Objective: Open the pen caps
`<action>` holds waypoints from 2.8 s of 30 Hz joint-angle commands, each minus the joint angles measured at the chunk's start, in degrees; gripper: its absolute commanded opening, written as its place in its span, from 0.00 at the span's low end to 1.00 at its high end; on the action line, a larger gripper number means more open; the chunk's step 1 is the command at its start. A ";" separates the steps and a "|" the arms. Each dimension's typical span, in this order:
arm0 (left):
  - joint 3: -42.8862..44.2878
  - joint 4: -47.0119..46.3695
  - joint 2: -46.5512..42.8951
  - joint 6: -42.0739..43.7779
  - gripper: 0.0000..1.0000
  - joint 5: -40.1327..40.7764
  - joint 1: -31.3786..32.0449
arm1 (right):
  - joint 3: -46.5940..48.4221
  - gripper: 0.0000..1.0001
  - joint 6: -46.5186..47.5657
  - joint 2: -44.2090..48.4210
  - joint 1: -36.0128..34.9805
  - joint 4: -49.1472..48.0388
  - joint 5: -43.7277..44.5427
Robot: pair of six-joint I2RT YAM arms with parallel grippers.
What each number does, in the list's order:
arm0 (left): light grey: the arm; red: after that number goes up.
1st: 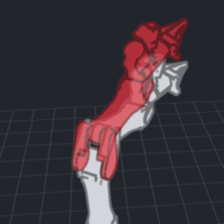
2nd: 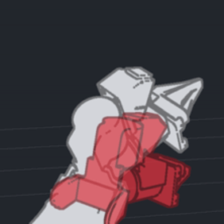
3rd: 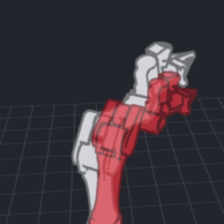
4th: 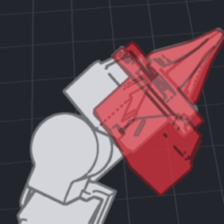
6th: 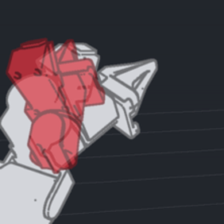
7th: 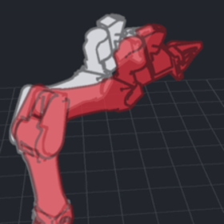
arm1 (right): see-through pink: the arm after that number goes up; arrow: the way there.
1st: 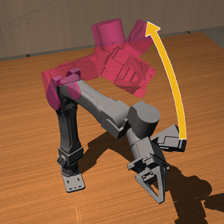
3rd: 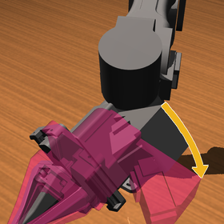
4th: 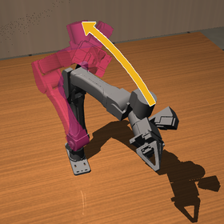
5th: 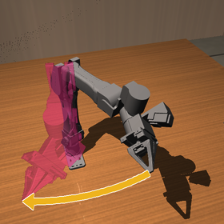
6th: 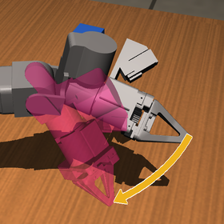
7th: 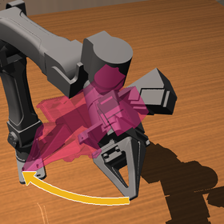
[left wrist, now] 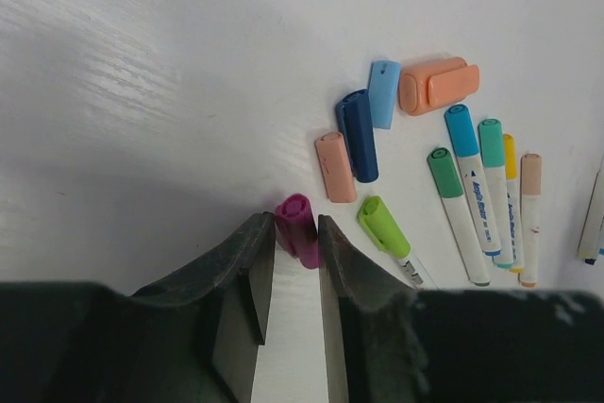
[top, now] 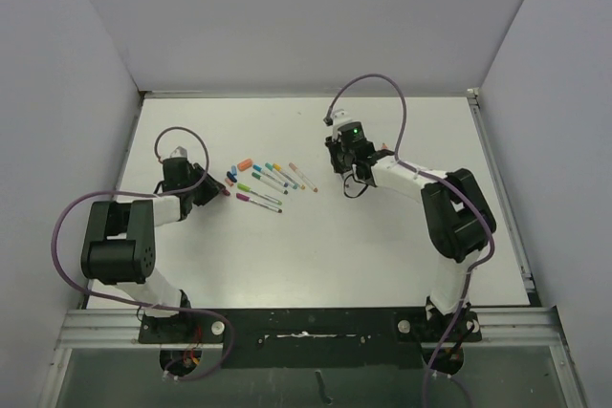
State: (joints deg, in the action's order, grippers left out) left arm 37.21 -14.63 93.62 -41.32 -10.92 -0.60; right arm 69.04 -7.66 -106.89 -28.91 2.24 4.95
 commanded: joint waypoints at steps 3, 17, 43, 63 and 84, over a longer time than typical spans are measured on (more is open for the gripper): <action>1.22 -4.35 1.04 -0.30 0.27 -0.65 -0.84 | 4.64 0.00 1.37 -3.27 1.11 -1.99 -0.12; -4.25 -3.20 -19.21 -2.01 0.62 -0.90 -2.65 | 8.53 0.00 3.42 -7.97 1.49 -0.03 2.23; -10.81 -0.48 -39.41 -6.50 0.77 -6.92 -2.56 | 9.72 0.52 5.89 -5.60 -3.82 1.57 4.10; -12.09 -1.36 -40.69 -7.33 0.79 -8.99 -2.56 | 12.48 0.52 5.29 -9.27 -9.85 2.29 4.24; -11.29 -2.37 -39.28 -7.28 0.80 -8.68 -2.56 | 13.67 0.49 4.74 -12.71 -9.75 2.51 2.75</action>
State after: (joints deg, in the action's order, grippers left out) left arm 24.69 -13.15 54.22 -48.86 -18.90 -2.83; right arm 80.38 -2.79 -119.31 -38.39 6.44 8.32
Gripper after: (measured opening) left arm 0.795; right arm 0.500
